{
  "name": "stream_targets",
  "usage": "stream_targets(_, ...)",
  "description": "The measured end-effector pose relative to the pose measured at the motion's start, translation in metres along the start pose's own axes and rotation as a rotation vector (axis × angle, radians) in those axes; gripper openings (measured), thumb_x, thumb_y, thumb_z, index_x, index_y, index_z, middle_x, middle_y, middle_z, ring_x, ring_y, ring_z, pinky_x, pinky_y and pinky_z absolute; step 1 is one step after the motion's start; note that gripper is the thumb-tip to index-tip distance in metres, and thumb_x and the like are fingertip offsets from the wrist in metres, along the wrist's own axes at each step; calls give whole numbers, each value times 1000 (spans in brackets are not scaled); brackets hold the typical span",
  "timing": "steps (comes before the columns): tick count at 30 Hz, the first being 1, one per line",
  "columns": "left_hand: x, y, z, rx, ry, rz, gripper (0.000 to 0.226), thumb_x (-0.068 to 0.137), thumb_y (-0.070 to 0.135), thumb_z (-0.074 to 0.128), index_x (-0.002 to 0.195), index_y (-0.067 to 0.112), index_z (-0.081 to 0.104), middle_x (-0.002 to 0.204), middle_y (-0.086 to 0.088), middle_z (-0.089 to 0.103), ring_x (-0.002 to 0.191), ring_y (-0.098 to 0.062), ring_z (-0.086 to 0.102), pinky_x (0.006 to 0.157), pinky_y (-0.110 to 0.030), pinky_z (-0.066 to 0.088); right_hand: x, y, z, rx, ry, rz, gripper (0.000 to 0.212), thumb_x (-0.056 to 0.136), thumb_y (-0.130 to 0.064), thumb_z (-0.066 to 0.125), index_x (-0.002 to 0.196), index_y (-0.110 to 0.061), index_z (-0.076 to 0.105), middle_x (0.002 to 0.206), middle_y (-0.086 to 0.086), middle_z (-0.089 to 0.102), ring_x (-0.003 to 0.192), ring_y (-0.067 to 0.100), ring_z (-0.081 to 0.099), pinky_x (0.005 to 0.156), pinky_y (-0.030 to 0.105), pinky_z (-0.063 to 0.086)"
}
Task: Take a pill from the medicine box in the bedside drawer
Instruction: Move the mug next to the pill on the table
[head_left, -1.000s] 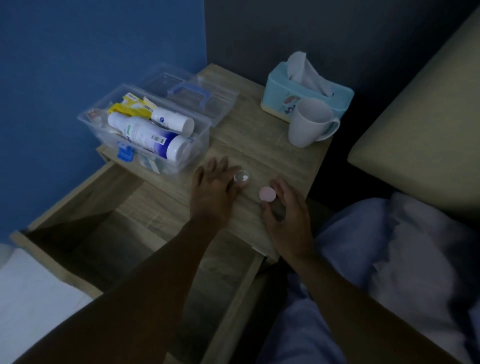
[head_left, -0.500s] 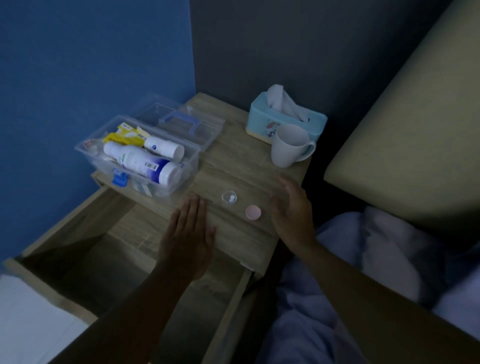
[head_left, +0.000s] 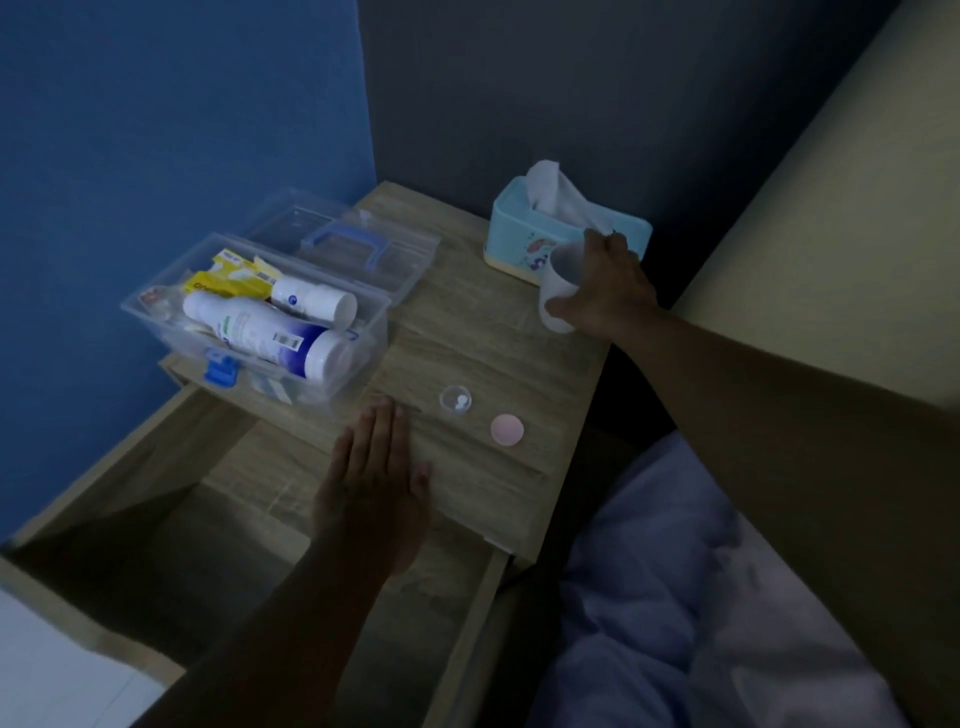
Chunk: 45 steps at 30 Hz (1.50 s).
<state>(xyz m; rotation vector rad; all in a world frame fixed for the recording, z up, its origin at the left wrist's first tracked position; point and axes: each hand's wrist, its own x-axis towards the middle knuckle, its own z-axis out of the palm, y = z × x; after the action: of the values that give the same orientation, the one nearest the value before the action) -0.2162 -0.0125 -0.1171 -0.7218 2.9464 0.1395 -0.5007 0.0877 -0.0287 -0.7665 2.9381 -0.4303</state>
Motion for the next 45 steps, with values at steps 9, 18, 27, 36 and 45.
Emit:
stream_targets(9,3,-1,6,-50,6,-11,68,99,47,11,156,10,3,165,-12,2,152,-23,5,123,-43,8,0,0,-12,83,-9,-86,94,60,-48,91,135,-8,50,133,12,41,125,29,45,104,41,44)
stream_targets(18,5,0,6,-55,-15,-34,69,97,47,8,155,12,-6,165,-10,-6,152,-22,-2,123,-43,8,-38,-24,-5,194,16,-216,104,56,-50,93,142,-11,47,120,0,38,120,18,44,95,27,38)
stream_targets(27,4,0,6,-60,-6,-22,68,100,45,13,155,10,-3,165,-11,-4,152,-22,-1,123,-42,6,-52,-38,6,133,-53,-150,101,56,-51,93,137,-9,49,134,10,45,124,25,47,98,32,44)
stream_targets(36,2,-2,6,-6,19,-3,68,100,45,10,156,8,-1,165,-13,0,152,-23,2,123,-40,4,-60,-46,11,150,-102,-72,102,62,-47,91,142,-7,43,140,12,47,128,25,45,102,36,44)
stream_targets(45,8,-13,3,-134,-43,37,71,100,49,17,156,10,-3,164,-13,-6,152,-25,-2,121,-40,-2,-68,-60,3,100,-104,-62,121,61,-59,87,153,-14,23,149,12,36,138,32,31,111,42,35)
